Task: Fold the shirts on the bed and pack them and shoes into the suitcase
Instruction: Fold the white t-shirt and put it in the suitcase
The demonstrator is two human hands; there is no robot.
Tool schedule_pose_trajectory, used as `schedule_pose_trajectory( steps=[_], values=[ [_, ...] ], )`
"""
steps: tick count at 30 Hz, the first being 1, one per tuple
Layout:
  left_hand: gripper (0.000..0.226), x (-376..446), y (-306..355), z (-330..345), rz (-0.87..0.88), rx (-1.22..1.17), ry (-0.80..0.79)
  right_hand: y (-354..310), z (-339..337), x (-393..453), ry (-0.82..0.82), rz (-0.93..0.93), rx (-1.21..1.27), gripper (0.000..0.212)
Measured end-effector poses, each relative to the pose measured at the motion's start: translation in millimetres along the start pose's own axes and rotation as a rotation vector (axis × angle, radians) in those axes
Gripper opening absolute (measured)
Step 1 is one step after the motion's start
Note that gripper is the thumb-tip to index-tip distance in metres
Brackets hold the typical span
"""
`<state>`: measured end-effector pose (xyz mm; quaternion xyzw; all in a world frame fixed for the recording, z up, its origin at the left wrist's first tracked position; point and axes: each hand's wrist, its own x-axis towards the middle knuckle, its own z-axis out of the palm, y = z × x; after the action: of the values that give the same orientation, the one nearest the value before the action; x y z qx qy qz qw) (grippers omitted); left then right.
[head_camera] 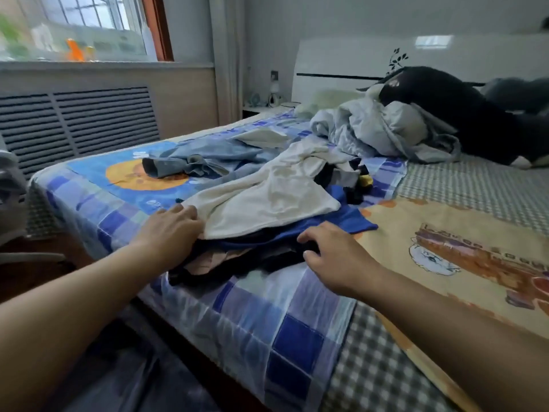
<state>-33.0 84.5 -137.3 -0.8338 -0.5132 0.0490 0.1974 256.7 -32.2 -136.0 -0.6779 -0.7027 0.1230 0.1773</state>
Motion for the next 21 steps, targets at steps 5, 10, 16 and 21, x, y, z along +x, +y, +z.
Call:
schedule_pose_trajectory(
  steps=[5,10,16,21],
  values=[
    [0.022,24,-4,-65,-0.272,-0.447,-0.047,-1,-43,-23,-0.145,0.225,0.124,0.035],
    [0.022,93,-8,-253,-0.324,-0.982,0.090,-40,-190,-48,-0.231,0.331,0.120,0.041],
    [0.021,115,12,-520,0.045,-1.041,0.251,-72,-392,-94,0.042,0.475,0.349,0.045],
    [0.022,80,60,-683,0.367,-0.872,0.298,-112,-495,-123,0.196,0.331,0.815,0.073]
  ],
)
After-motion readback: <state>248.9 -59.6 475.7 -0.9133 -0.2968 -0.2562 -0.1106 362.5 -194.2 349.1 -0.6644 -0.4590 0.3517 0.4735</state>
